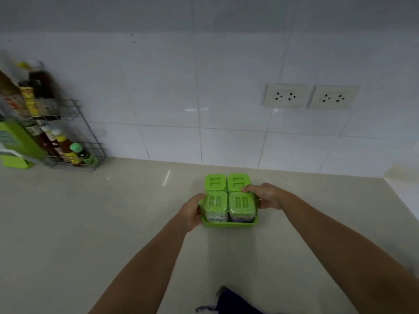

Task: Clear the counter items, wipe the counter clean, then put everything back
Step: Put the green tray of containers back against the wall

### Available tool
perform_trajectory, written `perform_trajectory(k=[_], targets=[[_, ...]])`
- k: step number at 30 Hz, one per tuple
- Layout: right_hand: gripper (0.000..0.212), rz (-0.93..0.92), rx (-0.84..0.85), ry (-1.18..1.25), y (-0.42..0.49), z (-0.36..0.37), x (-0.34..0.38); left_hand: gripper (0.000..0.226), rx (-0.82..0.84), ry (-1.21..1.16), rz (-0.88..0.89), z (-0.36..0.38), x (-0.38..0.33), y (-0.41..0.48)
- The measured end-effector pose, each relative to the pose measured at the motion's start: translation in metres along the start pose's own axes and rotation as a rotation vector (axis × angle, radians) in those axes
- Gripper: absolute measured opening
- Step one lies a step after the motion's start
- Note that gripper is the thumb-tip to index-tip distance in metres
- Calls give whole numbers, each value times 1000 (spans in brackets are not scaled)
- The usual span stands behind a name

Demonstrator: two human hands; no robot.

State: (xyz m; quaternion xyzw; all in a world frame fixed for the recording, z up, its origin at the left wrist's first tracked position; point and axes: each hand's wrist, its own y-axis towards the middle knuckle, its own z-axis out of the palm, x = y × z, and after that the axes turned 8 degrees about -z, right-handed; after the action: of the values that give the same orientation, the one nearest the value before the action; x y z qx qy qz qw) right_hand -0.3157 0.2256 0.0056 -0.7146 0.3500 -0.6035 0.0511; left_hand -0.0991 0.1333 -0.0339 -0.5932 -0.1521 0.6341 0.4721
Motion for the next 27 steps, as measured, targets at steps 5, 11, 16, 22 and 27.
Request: perform_trajectory(k=[5,11,16,22,27], targets=[[47,-28,-32,27,34,52,22,46,-7,24,17,-53,-37,24],[44,-46,-93,63,83,98,52,44,-63,33,40,-90,-81,58],[48,-63,-87,69,128,126,65,38,-174,72,111,-111,-102,92],[47,-31,-94,112,151,137,61,46,-247,162,164,-128,-108,120],[54,-58,-148,100,149,141,61,43,-384,280,241,-116,-106,109]])
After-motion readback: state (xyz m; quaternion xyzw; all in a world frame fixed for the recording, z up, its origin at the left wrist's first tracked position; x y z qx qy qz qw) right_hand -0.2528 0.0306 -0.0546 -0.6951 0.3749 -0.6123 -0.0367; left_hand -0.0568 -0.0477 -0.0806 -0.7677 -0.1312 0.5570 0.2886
